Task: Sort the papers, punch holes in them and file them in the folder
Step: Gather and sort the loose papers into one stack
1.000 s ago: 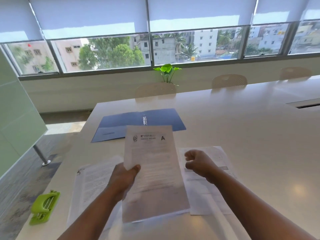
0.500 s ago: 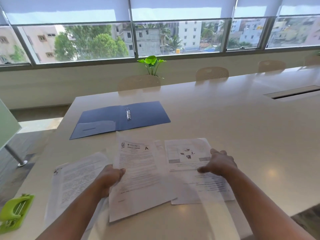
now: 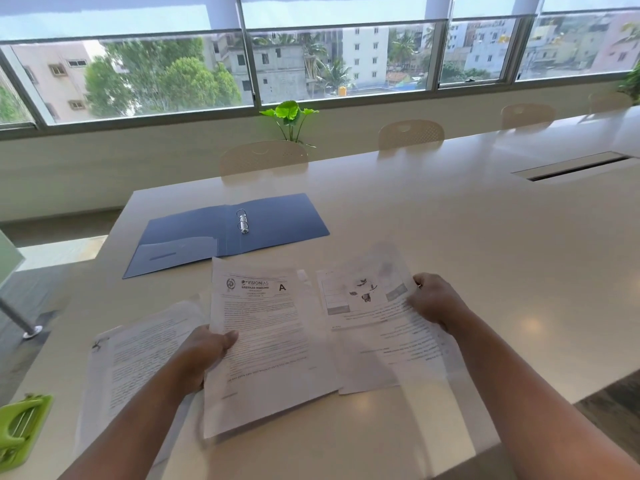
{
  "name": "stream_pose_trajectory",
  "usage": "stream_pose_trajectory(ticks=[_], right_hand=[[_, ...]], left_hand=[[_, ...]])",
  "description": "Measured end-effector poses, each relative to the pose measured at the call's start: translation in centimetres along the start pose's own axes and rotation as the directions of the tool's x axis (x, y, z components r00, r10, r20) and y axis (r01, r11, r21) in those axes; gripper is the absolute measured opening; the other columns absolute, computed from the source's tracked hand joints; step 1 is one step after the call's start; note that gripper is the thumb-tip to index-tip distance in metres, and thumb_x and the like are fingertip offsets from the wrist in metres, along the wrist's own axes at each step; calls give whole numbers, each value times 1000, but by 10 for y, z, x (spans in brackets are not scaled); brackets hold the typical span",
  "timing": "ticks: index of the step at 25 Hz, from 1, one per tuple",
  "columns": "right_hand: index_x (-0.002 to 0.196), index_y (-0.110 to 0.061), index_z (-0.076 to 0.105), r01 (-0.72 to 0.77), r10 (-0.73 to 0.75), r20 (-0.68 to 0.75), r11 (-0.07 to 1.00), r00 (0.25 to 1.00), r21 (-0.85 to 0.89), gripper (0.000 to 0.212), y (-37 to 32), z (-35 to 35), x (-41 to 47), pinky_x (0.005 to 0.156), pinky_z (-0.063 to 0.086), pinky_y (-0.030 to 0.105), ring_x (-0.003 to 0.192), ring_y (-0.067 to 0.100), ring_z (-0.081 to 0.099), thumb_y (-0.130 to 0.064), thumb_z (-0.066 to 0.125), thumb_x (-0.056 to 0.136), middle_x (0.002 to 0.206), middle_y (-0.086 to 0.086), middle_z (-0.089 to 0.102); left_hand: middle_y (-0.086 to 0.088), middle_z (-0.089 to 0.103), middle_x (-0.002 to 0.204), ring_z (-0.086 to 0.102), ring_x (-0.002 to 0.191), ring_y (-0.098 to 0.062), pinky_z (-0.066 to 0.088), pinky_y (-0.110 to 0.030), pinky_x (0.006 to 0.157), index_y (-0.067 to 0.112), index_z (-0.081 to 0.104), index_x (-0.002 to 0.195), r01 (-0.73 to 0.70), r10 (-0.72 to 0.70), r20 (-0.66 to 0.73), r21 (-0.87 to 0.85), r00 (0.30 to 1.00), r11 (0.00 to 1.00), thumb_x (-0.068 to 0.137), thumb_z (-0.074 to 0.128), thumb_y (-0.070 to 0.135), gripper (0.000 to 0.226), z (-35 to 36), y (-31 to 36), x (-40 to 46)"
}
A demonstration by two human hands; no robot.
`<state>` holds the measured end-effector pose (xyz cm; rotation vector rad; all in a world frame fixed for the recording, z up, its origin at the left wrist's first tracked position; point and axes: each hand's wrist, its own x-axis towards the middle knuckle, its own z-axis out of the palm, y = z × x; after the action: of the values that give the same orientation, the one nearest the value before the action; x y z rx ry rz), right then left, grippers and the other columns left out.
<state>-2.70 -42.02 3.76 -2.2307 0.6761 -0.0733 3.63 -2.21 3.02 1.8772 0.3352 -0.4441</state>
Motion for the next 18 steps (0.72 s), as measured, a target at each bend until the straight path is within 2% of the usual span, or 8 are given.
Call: stream_pose_trajectory(ticks=[2,4,8,10,12,13,15,18], right_hand=[[87,-18,68,51,-51,-14,999,999,-14,19,-5,-5,2,77,61,48,83,30,70,-10,51,83,87,6,74],[85,-19,68,110,-110,-31,994,993,-15,21,-12,-12,3,76,57,45,85,31,68,-9,49,88,86,6,72],[88,-22,70,212,-212,1,977,977,16,25,-29,-23,6,81,57,49,88,32,69,-5,51,87,88,5,74],[89,-25,70,249,-249,36,968,968,5,24,-39,-26,7,85,57,54,89,31,69,-12,51,85,89,3,74],[93,-29,68,282,-278,56,957,959,-65,22,-53,-25,5,93,51,56,92,30,67,-21,49,84,90,0,73],[94,-27,67,301,-296,60,944,953,-133,21,-61,-24,3,97,45,52,94,30,64,-21,48,86,90,0,72],[96,-22,65,372,-375,51,877,926,-304,24,-79,-15,0,96,34,45,93,30,60,-15,44,90,88,2,69],[98,-27,66,512,-526,95,745,845,-428,32,-109,-3,-9,93,30,43,89,25,58,-12,39,91,88,-4,70]], left_hand=[[-9,74,101,70,91,-30,57,-44,81,9,65,116,-49,51,-30,79,998,996,101,59,10,16,-4,6,0],[-9,73,101,70,91,-31,56,-48,90,11,65,113,-89,98,-63,131,993,987,101,59,13,14,-11,14,-1],[-8,74,104,71,90,-32,57,-52,91,12,64,114,-145,165,-82,205,983,968,100,61,16,14,-32,29,-3],[-6,74,104,71,90,-30,57,-53,91,13,65,118,-205,231,-81,242,970,948,100,61,17,19,-41,32,-4],[-3,73,104,71,91,-28,56,-50,90,15,65,119,-267,288,-40,269,957,925,100,60,16,20,-44,36,-6],[-1,73,103,71,91,-27,56,-49,89,17,65,117,-292,307,-12,274,952,916,101,59,15,18,-43,39,-8],[1,74,103,72,92,-25,58,-44,84,20,66,113,-339,337,54,246,940,908,100,59,12,16,-40,47,-12],[3,77,98,73,90,-23,58,-36,73,22,69,107,-395,375,128,217,918,893,100,60,11,15,-33,60,-20]])
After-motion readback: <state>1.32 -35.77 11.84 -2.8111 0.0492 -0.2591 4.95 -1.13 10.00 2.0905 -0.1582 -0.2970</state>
